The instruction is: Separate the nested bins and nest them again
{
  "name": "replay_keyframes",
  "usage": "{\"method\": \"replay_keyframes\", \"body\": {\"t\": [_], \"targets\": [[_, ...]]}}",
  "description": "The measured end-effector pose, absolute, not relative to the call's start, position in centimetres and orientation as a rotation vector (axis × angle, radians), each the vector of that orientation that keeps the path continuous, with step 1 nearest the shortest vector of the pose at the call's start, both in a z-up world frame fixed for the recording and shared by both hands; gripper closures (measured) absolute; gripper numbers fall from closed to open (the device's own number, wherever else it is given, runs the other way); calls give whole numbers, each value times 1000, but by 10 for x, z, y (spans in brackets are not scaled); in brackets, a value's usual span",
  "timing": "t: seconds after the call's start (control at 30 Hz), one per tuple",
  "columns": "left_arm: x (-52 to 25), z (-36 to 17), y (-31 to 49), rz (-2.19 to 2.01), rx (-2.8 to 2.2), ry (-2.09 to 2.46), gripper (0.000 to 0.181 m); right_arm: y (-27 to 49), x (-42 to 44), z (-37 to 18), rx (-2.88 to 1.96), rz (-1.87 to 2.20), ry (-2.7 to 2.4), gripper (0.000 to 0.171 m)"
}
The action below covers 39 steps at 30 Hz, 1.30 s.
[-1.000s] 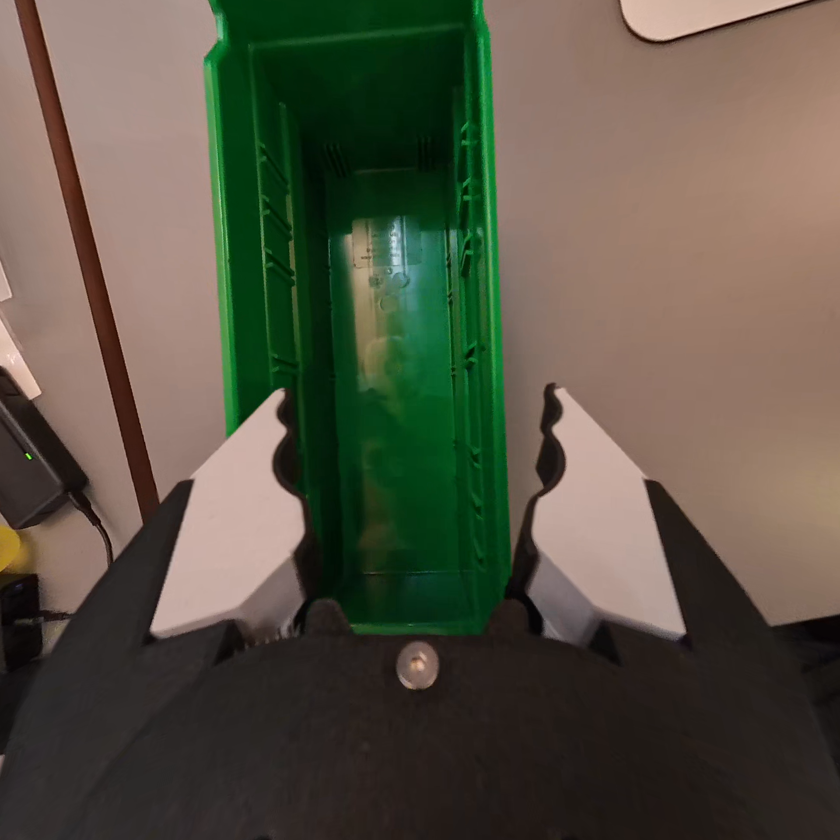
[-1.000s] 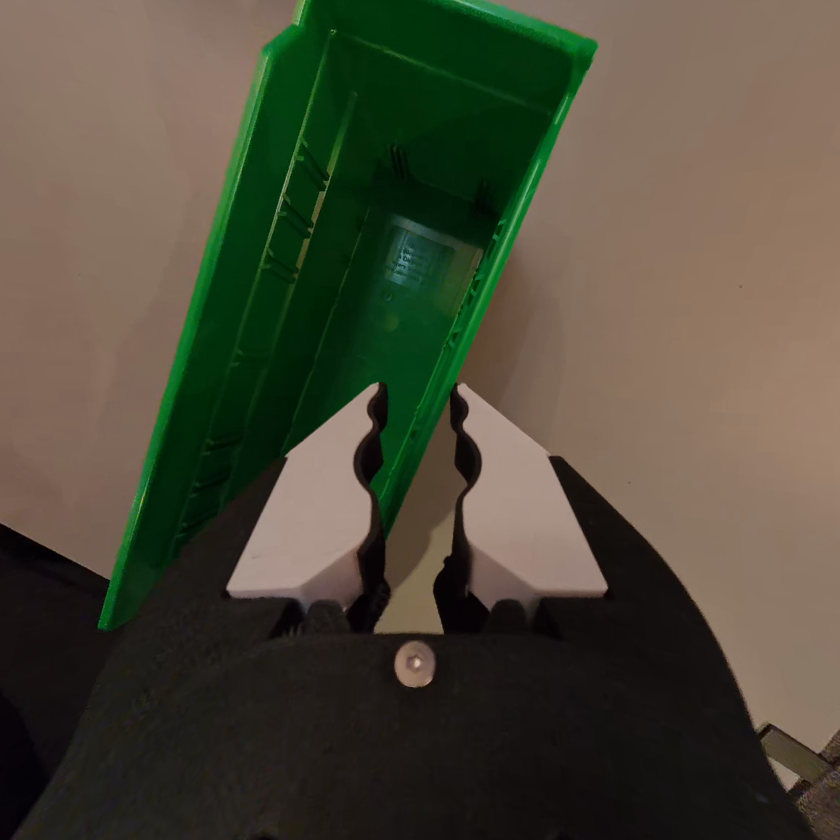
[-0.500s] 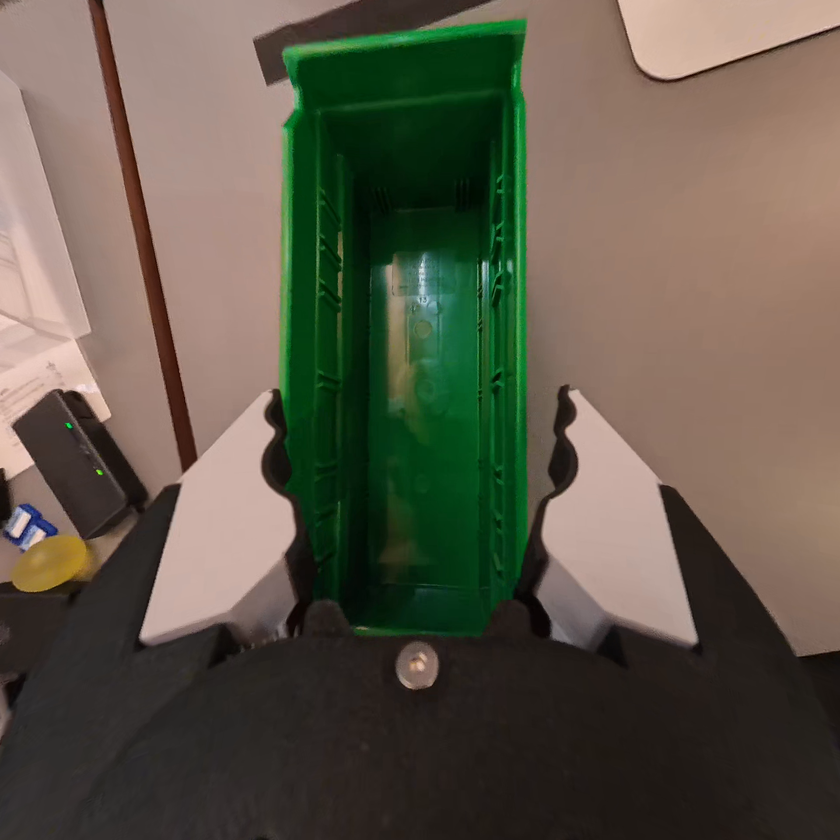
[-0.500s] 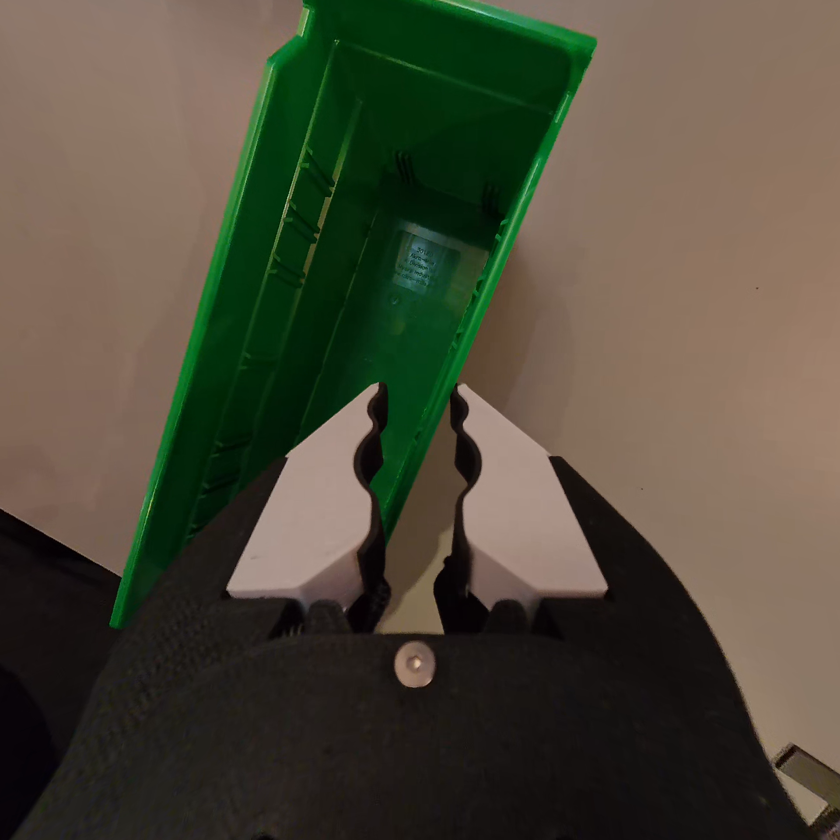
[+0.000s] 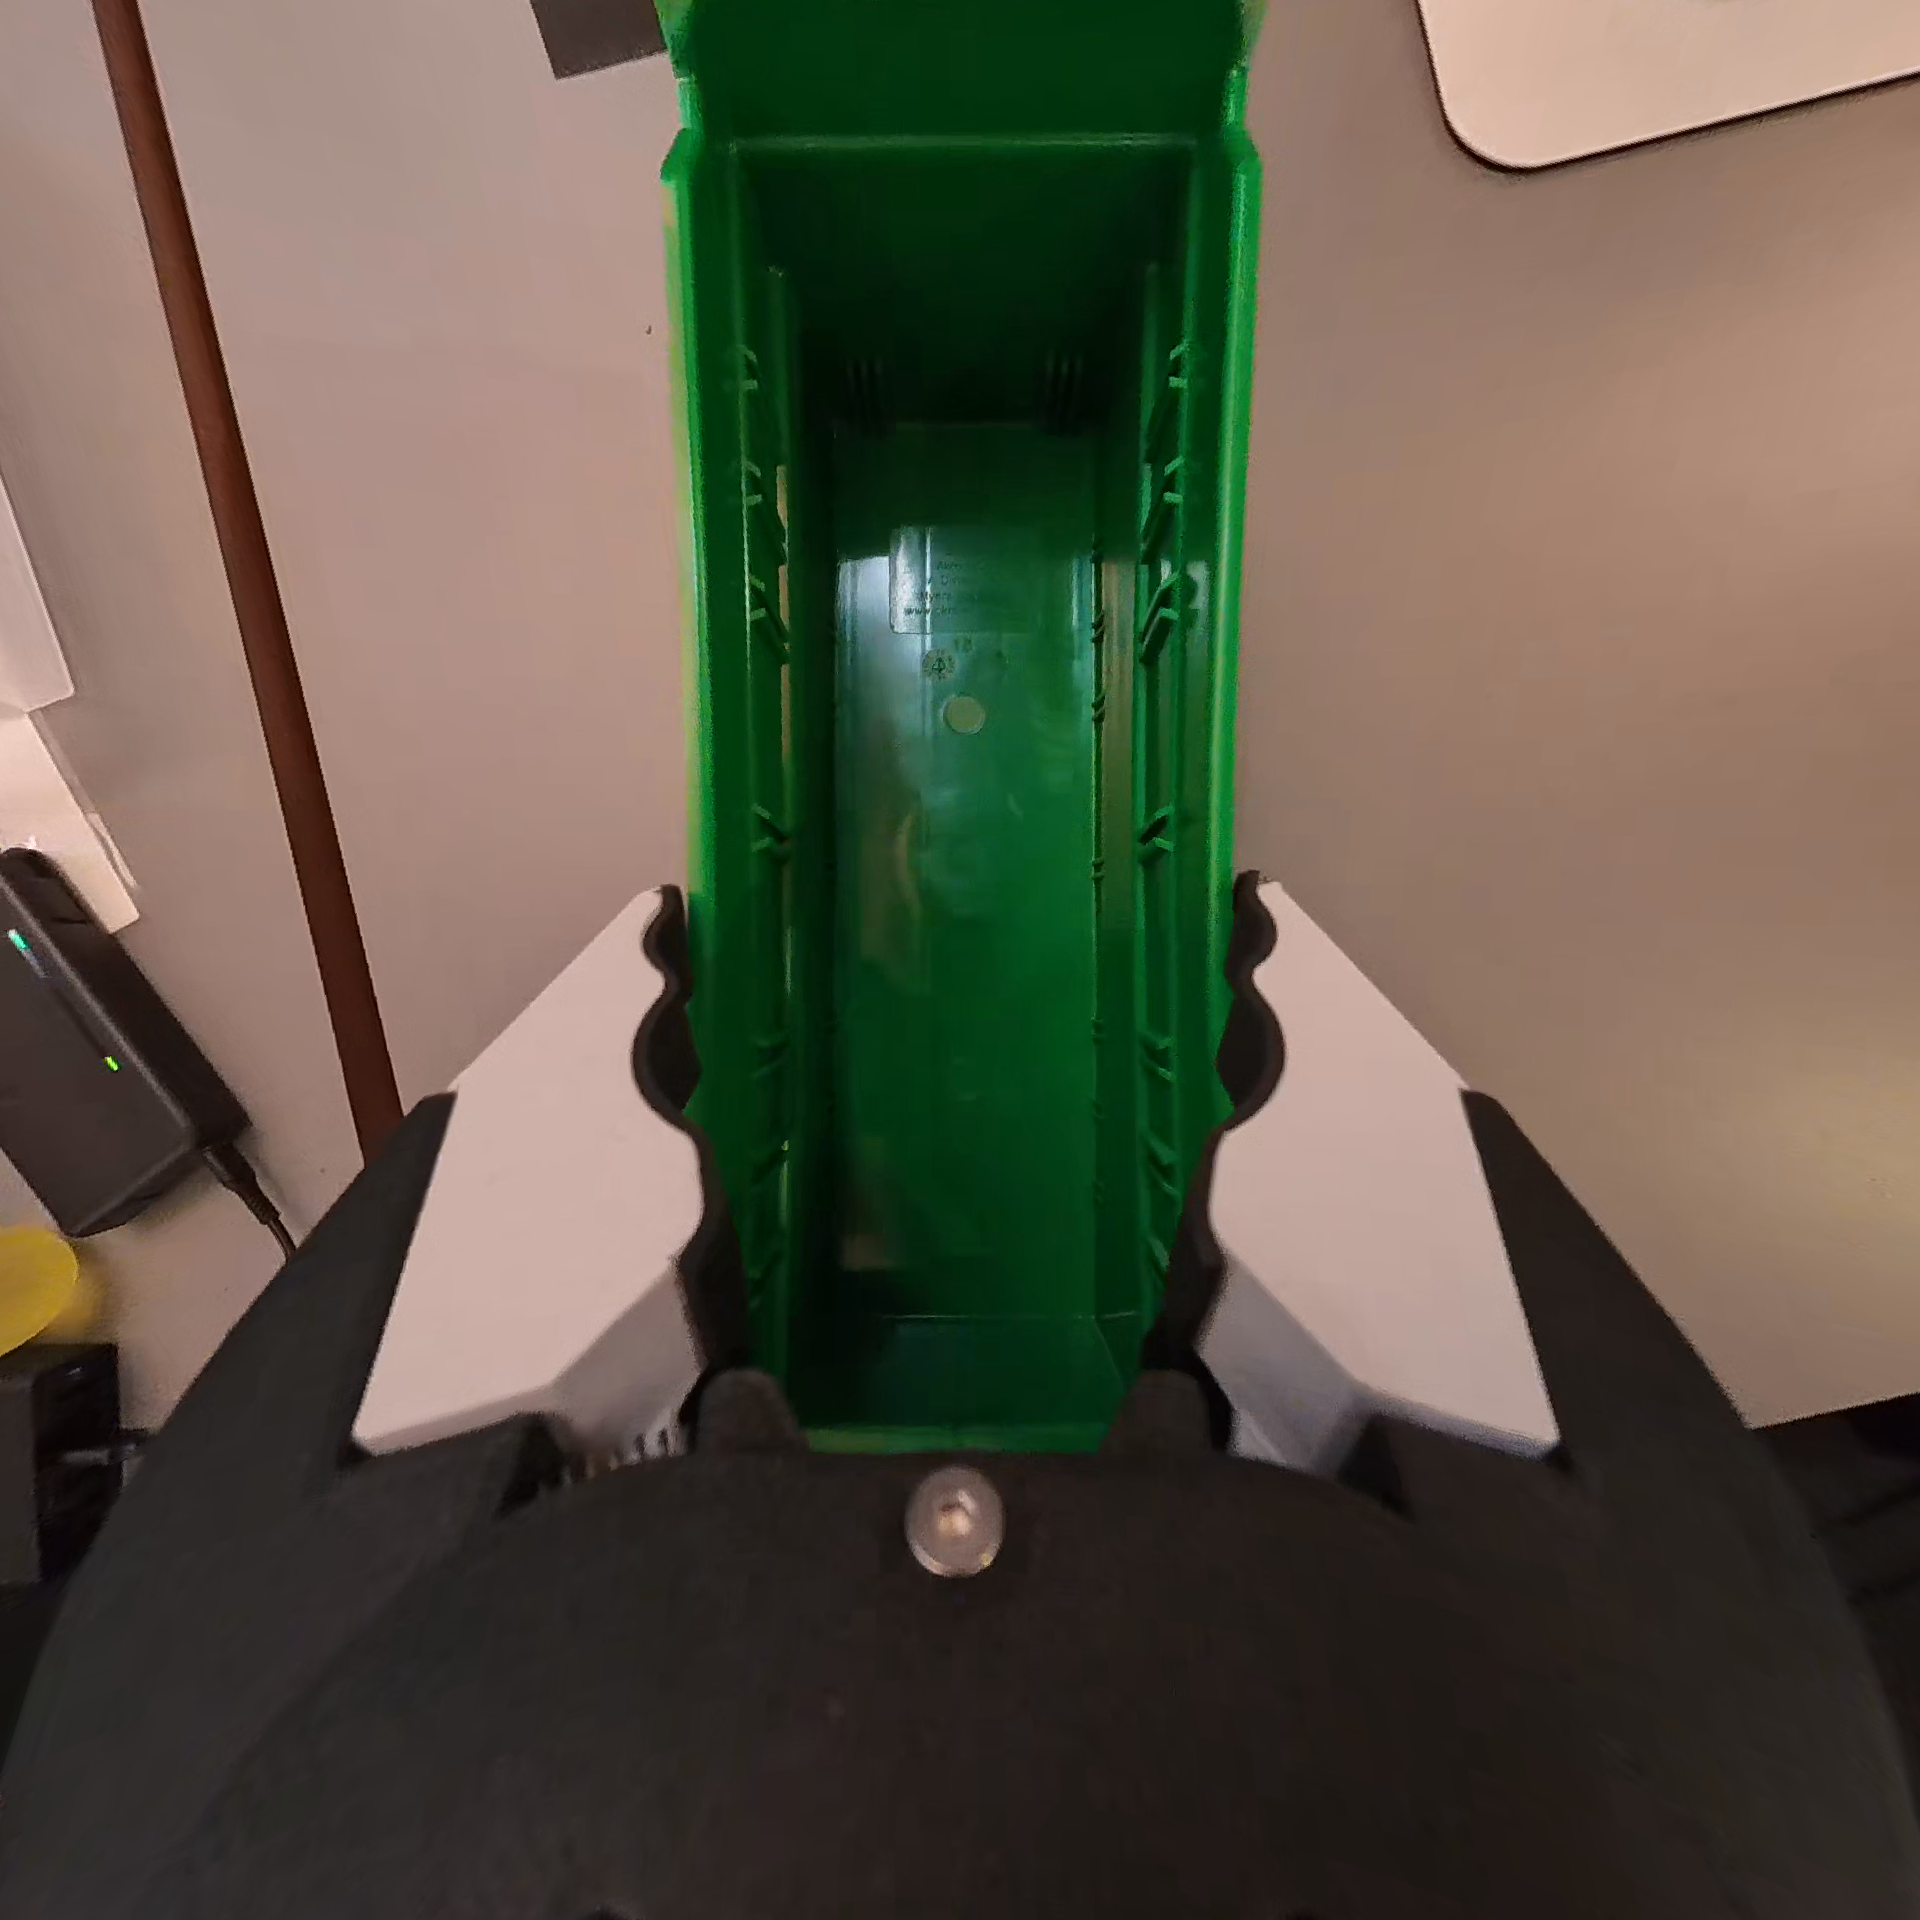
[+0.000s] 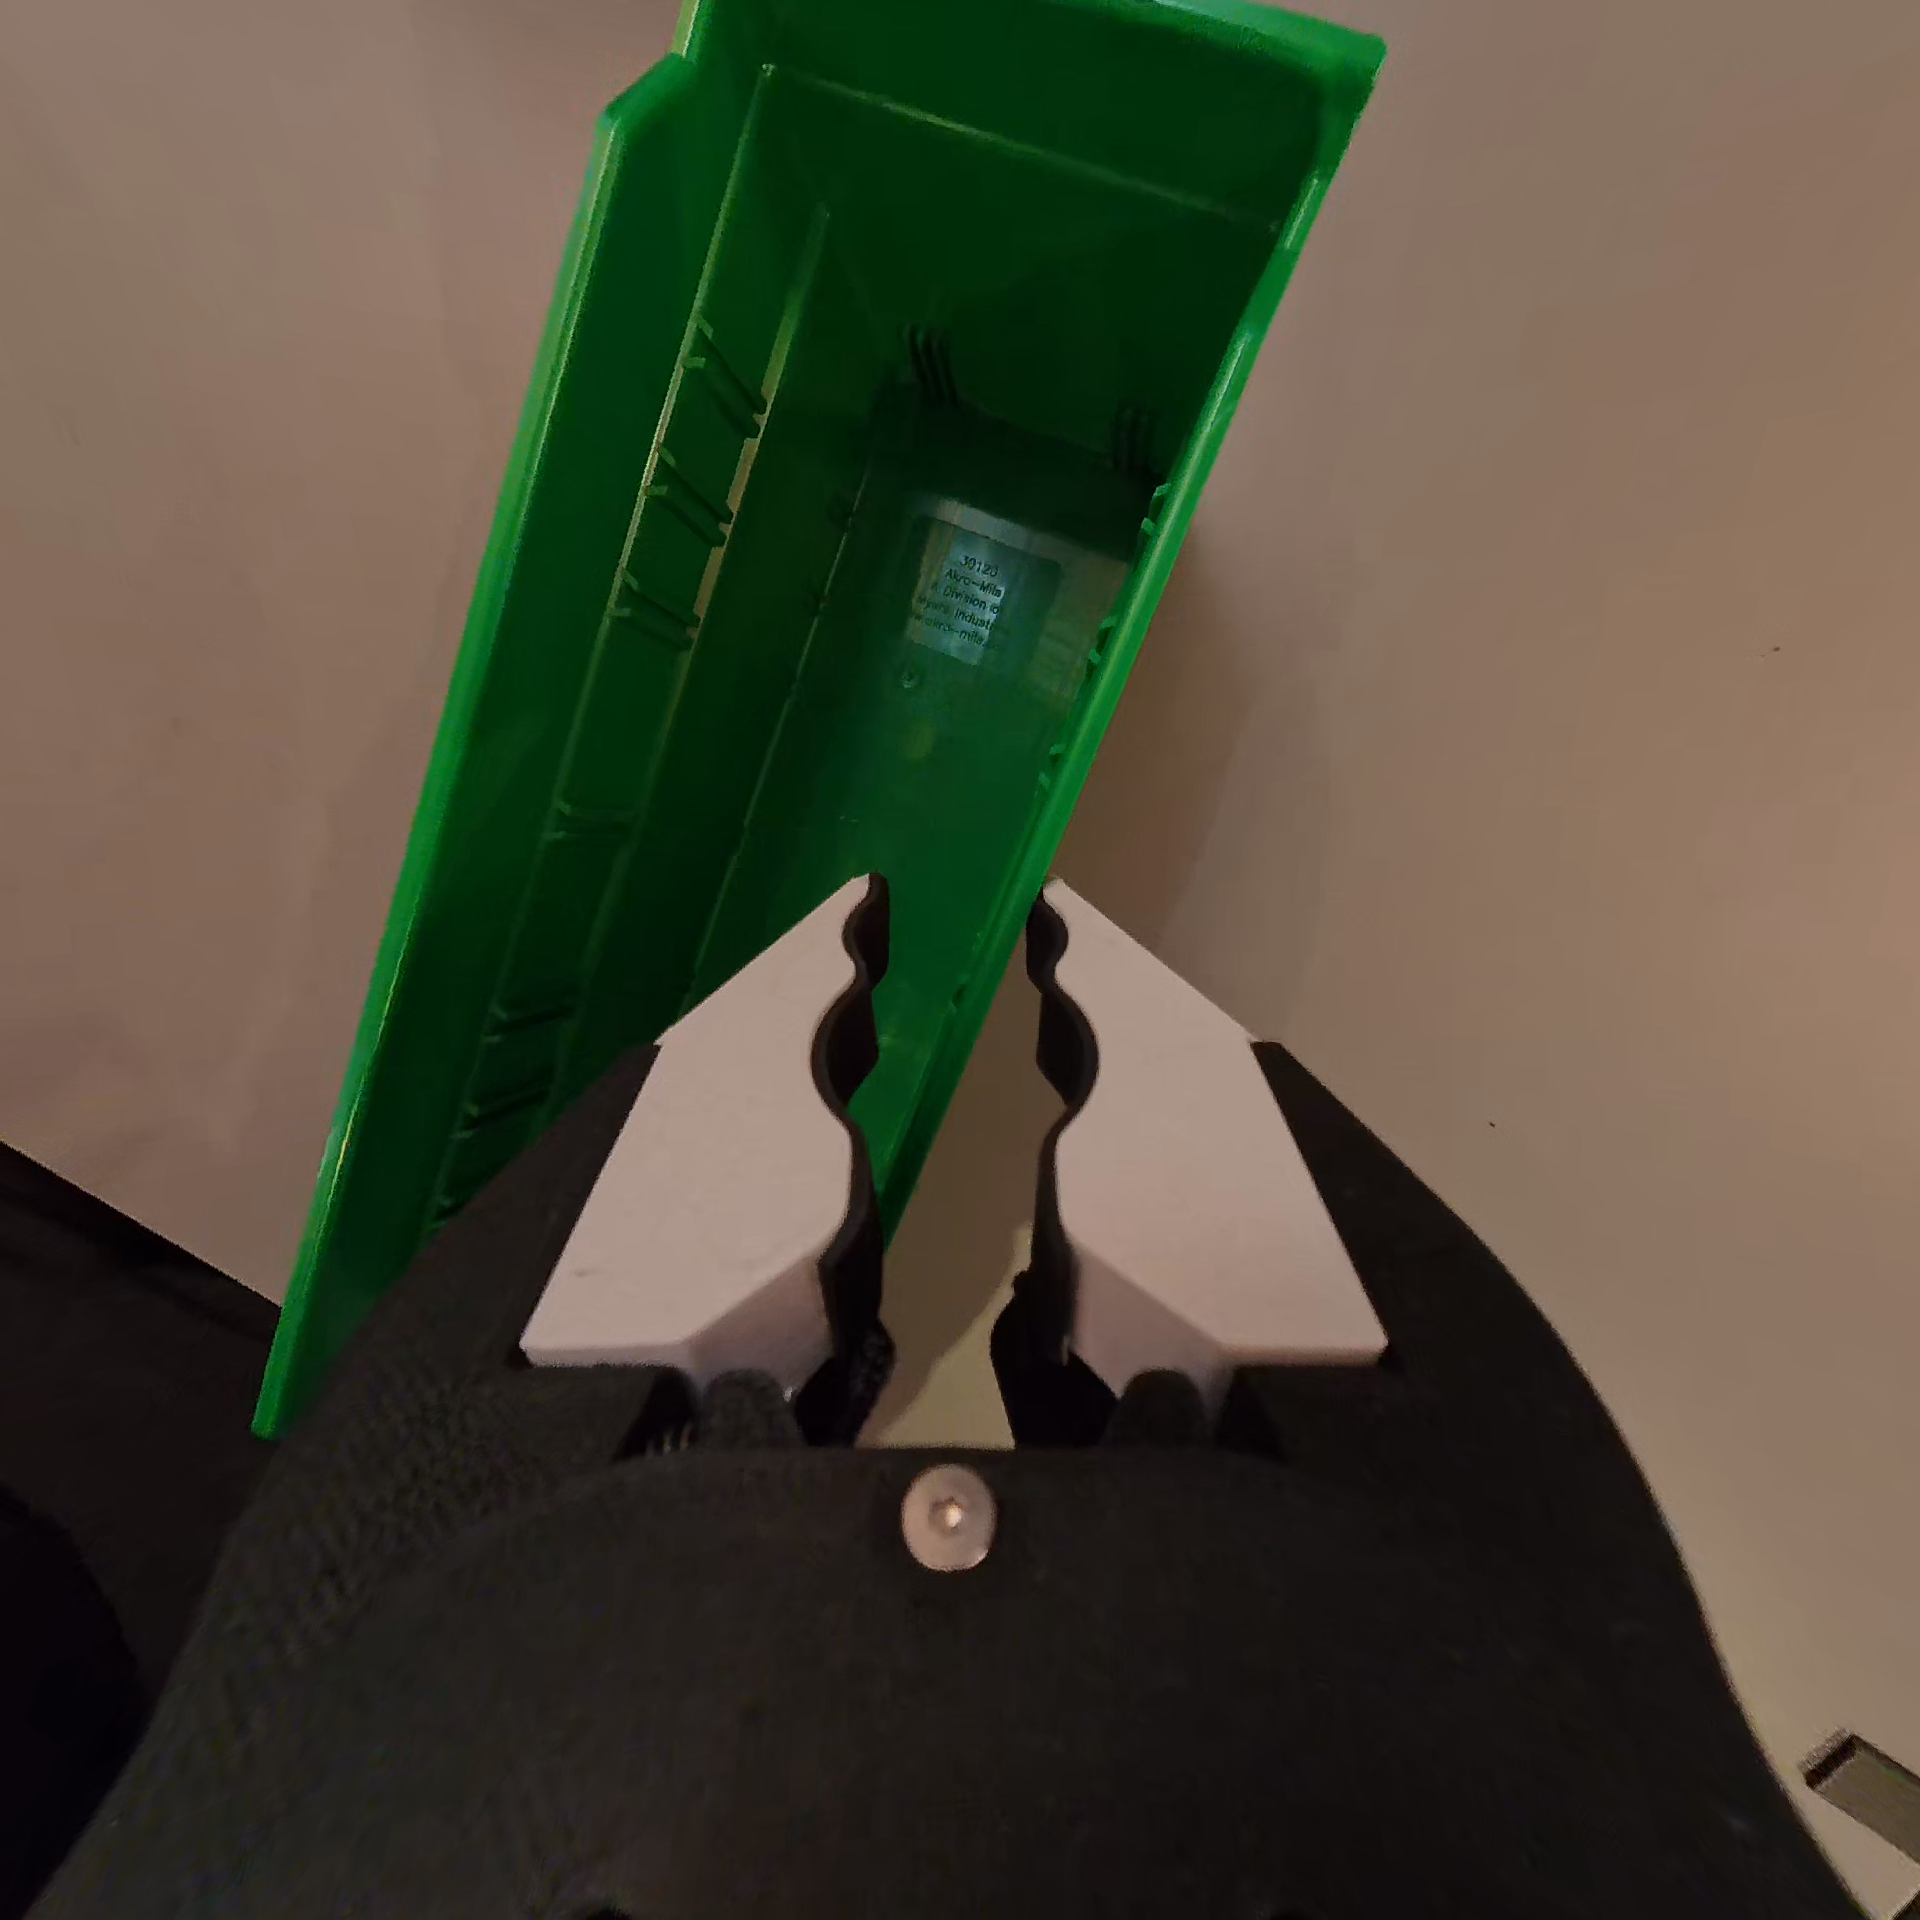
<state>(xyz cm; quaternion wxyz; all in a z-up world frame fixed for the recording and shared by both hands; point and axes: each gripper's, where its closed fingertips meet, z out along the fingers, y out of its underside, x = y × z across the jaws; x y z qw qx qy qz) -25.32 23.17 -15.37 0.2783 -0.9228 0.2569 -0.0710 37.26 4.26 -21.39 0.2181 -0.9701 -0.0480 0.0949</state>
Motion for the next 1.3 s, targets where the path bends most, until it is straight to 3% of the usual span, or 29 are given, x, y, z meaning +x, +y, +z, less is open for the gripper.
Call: {"method": "replay_keyframes", "body": {"t": [0.3, 1.3], "targets": [[-252, -144, 236, -191, -2435, 655, 87, 43, 373, -217, -2687, 274, -131, 149], [-260, -113, 235, -217, -2314, 575, 86, 43, 371, -220, -2694, 293, -128, 147]]}}
